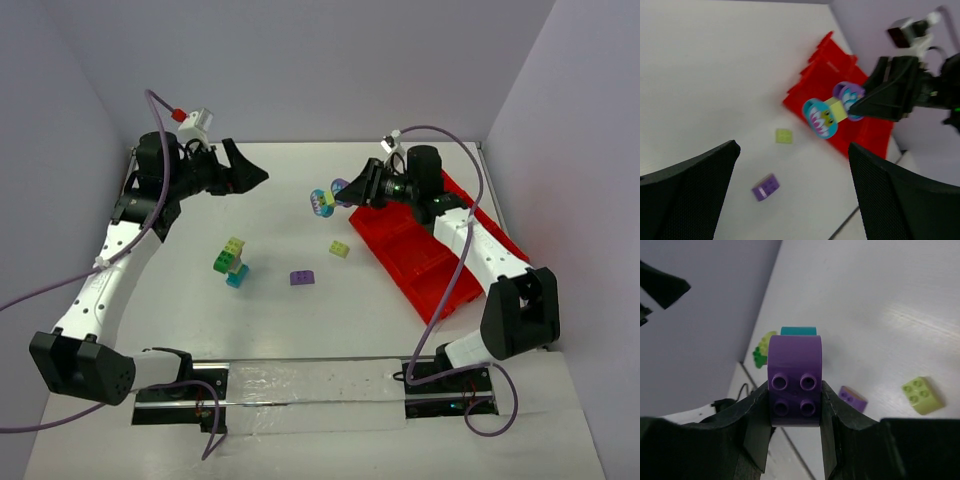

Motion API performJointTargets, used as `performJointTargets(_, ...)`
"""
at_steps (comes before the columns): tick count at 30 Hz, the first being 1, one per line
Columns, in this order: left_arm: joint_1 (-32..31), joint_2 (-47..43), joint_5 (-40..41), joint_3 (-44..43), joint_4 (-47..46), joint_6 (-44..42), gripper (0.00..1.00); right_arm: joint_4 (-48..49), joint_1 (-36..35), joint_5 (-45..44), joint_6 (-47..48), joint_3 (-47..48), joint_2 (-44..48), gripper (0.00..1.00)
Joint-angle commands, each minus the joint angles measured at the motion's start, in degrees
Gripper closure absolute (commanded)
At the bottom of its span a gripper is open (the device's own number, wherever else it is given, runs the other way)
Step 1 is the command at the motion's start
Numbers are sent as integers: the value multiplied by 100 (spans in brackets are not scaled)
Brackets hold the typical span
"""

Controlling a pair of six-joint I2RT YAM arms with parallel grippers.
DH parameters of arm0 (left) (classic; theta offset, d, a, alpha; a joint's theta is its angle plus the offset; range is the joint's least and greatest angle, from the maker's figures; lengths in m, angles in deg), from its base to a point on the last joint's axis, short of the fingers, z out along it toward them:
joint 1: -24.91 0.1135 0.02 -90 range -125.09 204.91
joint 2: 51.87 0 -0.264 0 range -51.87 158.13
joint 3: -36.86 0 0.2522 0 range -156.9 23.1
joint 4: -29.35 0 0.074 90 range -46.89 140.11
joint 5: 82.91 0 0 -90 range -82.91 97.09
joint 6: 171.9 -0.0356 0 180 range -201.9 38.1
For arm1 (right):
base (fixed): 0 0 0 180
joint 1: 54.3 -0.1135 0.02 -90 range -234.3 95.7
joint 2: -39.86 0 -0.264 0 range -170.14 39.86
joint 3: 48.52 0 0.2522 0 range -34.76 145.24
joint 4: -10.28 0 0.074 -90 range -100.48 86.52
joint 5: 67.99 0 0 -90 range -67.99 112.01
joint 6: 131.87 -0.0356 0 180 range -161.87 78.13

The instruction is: Sort the legos into containers by color

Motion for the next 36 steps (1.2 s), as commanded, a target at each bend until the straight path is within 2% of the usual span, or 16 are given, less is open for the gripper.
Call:
performJointTargets(1, 277, 134, -1723, 547, -1946, 1603, 2, 1908, -33, 967, -1283, -308, 251, 100)
performJointTargets(3, 426, 268, -2419, 941, -3016, 2209, 3, 2384, -24, 1205, -1613, -356, 181, 100)
performJointTargets(4, 462, 328, -2620, 984, -3164, 2260, 4, 2535, -12, 1337, -1734, -344, 115, 100)
performJointTargets(10, 491, 723, -3390, 952, -3448, 2269, 3, 3893, 2, 1966, -2648, -464, -230, 100)
performJointTargets(14, 450, 984, -3663, 879, -3634, 2467, 3, 4285, -8, 2189, -2868, -488, -337, 100)
performJointTargets(18, 337, 1179, -3800, 990, -4128, 2848, 3, 4346, -43, 2335, -2830, -410, -360, 100)
performJointTargets(26, 85, 1509, -4058, 840, -4768, 3418, 3, 3606, -162, 2416, -2233, -63, -372, 100)
performJointTargets(36, -309, 1840, -4177, 671, -4736, 3498, 9, 3293, -227, 2480, -1949, 64, -366, 100)
